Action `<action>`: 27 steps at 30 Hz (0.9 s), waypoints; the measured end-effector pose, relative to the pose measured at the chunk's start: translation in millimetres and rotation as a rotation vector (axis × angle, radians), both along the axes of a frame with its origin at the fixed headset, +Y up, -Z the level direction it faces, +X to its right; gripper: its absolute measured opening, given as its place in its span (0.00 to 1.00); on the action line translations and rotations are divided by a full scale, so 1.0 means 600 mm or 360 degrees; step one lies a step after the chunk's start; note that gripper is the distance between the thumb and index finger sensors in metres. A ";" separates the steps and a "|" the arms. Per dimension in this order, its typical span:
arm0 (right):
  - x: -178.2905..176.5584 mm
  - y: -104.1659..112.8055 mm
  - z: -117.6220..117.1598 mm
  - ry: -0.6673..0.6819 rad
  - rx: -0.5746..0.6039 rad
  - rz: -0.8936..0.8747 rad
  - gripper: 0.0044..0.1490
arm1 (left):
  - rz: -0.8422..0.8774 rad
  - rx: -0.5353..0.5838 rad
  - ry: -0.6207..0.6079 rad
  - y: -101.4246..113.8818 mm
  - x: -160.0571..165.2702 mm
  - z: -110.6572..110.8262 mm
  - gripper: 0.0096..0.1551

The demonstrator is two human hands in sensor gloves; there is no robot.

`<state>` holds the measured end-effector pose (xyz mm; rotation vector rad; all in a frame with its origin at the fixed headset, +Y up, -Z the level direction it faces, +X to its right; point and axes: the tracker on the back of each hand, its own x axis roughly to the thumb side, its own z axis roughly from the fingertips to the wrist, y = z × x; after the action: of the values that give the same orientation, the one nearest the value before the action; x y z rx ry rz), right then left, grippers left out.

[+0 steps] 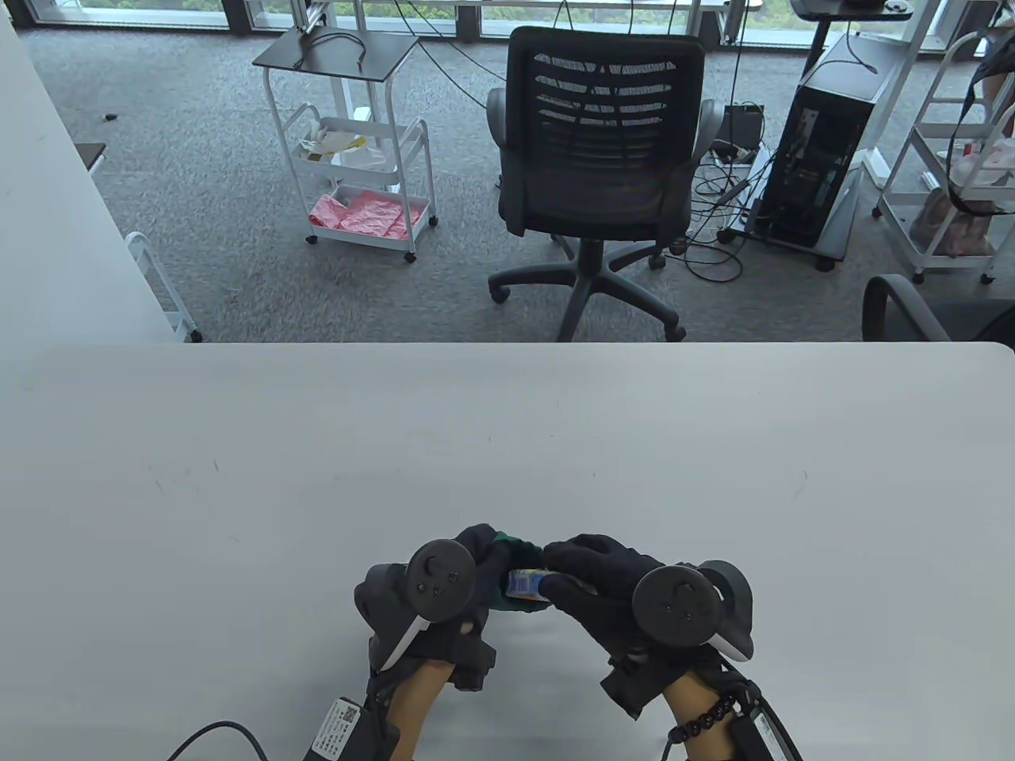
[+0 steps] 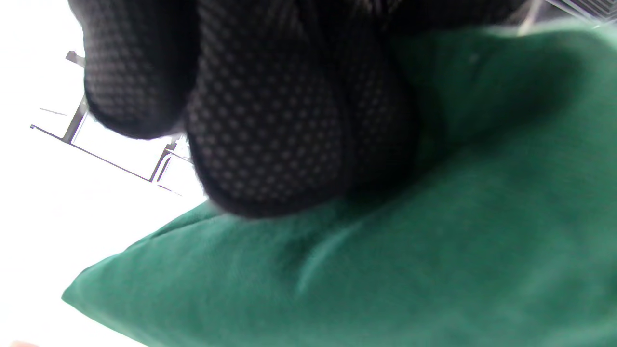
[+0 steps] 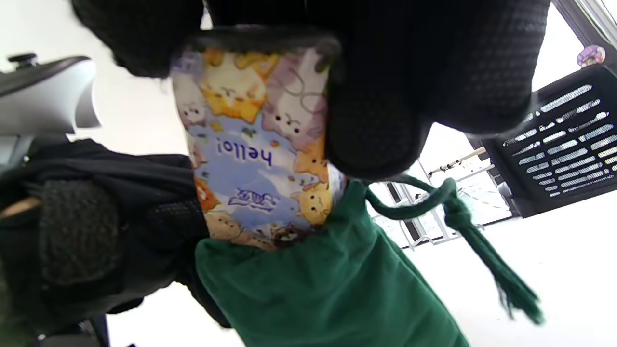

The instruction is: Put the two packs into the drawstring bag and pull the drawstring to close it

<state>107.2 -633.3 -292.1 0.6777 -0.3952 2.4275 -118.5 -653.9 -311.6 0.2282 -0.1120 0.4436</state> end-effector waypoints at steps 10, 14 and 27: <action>-0.024 -0.008 0.007 -0.0201 0.0158 0.0284 0.43 | 0.0052 -0.0026 -0.0083 0.001 0.016 0.007 0.24; -0.004 0.002 0.009 -0.0365 0.0237 0.0146 0.45 | 0.0194 -0.0102 -0.0090 -0.004 0.009 0.003 0.24; 0.023 -0.017 -0.019 -0.0199 -0.0395 0.0227 0.55 | 0.0288 -0.0126 -0.0122 -0.005 0.016 0.003 0.24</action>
<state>121.1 -643.3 -303.3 0.4616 -0.0928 2.6045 -109.0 -656.7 -309.8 0.1439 -0.1492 0.6360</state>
